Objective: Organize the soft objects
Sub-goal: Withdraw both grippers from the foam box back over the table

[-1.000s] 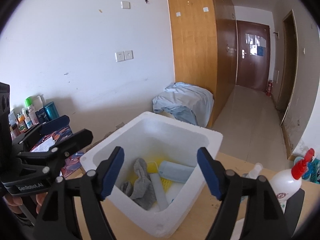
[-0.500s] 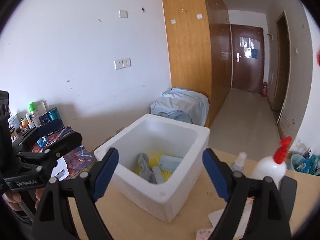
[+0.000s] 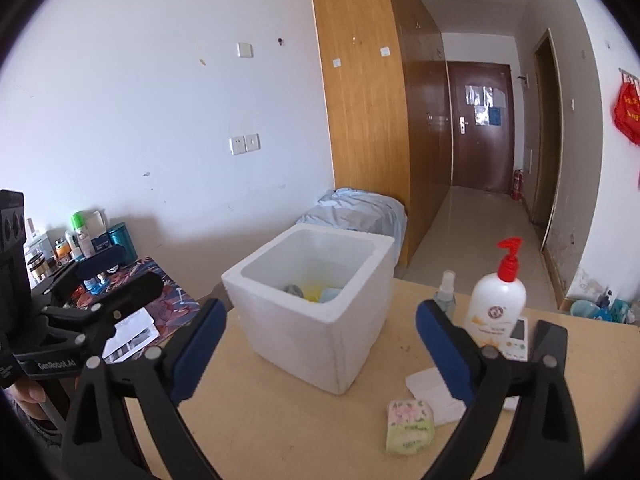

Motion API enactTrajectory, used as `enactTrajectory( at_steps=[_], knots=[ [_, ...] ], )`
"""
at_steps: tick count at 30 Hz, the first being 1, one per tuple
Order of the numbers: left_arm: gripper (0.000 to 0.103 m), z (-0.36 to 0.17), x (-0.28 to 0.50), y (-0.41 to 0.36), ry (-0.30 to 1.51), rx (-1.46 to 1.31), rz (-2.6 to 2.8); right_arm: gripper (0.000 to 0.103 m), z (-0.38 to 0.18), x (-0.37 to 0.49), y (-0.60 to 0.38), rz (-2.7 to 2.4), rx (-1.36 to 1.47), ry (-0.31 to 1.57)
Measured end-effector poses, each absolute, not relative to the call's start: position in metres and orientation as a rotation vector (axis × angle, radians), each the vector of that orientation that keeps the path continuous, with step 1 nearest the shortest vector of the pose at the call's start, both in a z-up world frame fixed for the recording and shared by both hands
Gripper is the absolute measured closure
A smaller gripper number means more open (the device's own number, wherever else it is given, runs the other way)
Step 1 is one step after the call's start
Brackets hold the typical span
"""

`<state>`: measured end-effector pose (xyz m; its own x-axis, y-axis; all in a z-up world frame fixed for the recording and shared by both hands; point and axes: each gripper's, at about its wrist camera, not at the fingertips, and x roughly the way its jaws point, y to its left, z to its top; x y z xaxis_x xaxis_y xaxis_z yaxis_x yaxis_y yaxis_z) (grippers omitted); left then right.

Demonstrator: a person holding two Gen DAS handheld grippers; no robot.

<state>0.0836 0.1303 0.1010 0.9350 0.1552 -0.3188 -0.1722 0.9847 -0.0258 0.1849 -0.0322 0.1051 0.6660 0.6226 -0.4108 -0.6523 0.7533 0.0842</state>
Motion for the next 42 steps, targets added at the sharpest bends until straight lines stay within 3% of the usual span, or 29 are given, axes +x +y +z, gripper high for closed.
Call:
enactTrajectory(
  at_steps=[21, 42],
  knots=[
    [0.000, 0.105, 0.011, 0.084, 0.251, -0.050, 0.114, 0.005, 0.103, 0.109, -0.090, 0.689, -0.040, 0.317],
    [0.000, 0.032, -0.032, 0.048, 0.136, -0.091, 0.091, 0.005, 0.037, 0.067, -0.117, 0.581, -0.034, 0.276]
  ],
)
